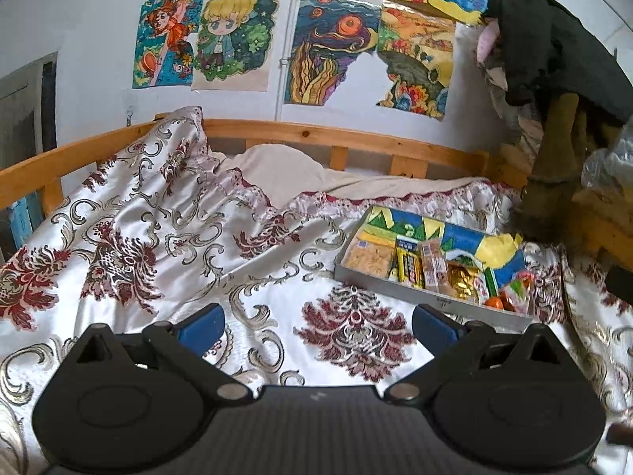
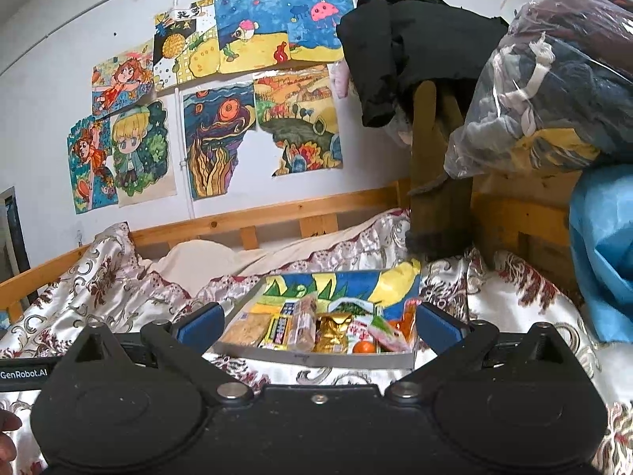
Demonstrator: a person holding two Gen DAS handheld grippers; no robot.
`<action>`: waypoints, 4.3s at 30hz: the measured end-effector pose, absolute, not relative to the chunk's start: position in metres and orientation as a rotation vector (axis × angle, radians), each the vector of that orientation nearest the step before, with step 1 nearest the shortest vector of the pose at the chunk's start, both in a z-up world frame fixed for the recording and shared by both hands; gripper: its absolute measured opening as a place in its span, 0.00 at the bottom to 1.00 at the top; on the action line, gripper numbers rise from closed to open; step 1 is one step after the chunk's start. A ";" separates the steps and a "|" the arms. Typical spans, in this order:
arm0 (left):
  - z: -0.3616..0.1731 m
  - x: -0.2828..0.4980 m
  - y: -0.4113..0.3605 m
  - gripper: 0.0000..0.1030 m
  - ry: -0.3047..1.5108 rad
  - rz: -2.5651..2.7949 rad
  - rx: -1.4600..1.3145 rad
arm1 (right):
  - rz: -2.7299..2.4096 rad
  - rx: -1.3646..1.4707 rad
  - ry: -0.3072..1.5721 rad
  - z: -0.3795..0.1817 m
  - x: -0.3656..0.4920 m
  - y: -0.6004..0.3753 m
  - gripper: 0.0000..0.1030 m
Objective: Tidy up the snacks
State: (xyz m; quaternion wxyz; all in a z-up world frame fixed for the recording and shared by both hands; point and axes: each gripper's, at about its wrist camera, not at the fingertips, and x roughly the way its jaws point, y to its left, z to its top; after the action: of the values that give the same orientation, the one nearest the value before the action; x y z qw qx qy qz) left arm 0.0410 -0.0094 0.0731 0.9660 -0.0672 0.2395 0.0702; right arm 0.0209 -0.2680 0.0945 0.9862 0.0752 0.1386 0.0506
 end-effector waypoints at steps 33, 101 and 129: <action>0.055 0.037 -0.007 1.00 0.602 0.152 -0.099 | 0.150 0.050 0.460 0.069 0.013 -0.235 0.99; 0.050 0.038 -0.005 1.00 0.615 0.159 -0.081 | 0.156 0.023 0.526 0.063 0.018 -0.233 0.99; 0.050 0.040 0.002 1.00 0.644 0.165 -0.096 | 0.156 0.023 0.528 0.063 0.018 -0.233 0.99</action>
State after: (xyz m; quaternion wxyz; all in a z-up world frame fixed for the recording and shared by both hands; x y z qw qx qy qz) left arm 0.0397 0.0015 0.0502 0.9441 -0.0471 0.3159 0.0810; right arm 0.0180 -0.2329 0.0630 0.9623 0.0116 0.2605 0.0770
